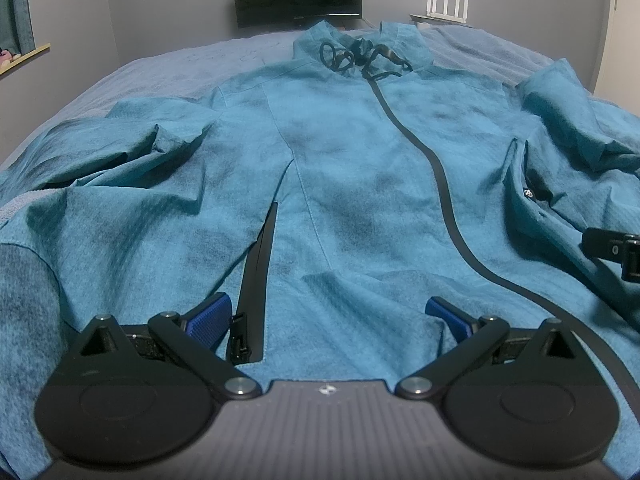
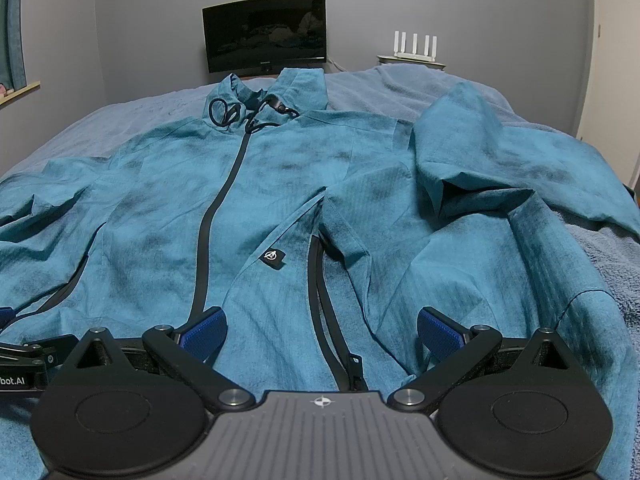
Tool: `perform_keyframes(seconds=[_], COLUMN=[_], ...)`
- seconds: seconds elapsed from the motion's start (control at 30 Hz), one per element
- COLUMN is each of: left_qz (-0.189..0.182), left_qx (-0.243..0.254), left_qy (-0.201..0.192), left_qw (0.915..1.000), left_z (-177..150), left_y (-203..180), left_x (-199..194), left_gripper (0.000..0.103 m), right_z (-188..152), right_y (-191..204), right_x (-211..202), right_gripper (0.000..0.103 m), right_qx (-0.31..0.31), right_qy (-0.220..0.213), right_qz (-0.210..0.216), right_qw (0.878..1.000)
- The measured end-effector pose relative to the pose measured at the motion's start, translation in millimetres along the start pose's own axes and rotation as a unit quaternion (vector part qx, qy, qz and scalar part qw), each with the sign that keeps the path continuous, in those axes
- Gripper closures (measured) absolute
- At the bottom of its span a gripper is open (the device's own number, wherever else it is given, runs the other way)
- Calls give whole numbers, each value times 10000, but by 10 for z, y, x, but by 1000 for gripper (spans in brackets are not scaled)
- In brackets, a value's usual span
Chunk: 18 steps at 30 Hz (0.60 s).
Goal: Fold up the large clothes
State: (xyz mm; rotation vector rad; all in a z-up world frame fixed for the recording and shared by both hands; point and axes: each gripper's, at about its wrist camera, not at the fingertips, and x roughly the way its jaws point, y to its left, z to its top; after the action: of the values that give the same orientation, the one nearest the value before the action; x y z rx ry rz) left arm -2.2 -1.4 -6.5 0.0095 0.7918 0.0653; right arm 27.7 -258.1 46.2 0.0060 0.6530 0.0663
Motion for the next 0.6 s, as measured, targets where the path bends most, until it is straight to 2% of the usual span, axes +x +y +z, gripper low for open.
perform_keyframes(seconds=[0.23, 0.4, 0.5, 0.6], left_qz=[62, 148, 190, 206], left_qx=[125, 287, 380, 407], left_qy=[179, 455, 420, 304], left_qw=[9997, 9984, 9982, 9985], left_z=[-42, -48, -78, -112], left_y=[-17, -48, -69, -74], left_x=[82, 186, 224, 234], left_gripper=[0, 0, 0, 0], right_z=[-80, -61, -19, 26], right_y=[64, 48, -1, -11], right_x=[92, 49, -14, -150], right_gripper=[0, 0, 0, 0], right_qx=[14, 99, 279, 243], right_qy=[298, 268, 110, -390], right_qz=[89, 161, 201, 74], right_qw=[9995, 9995, 9993, 9989])
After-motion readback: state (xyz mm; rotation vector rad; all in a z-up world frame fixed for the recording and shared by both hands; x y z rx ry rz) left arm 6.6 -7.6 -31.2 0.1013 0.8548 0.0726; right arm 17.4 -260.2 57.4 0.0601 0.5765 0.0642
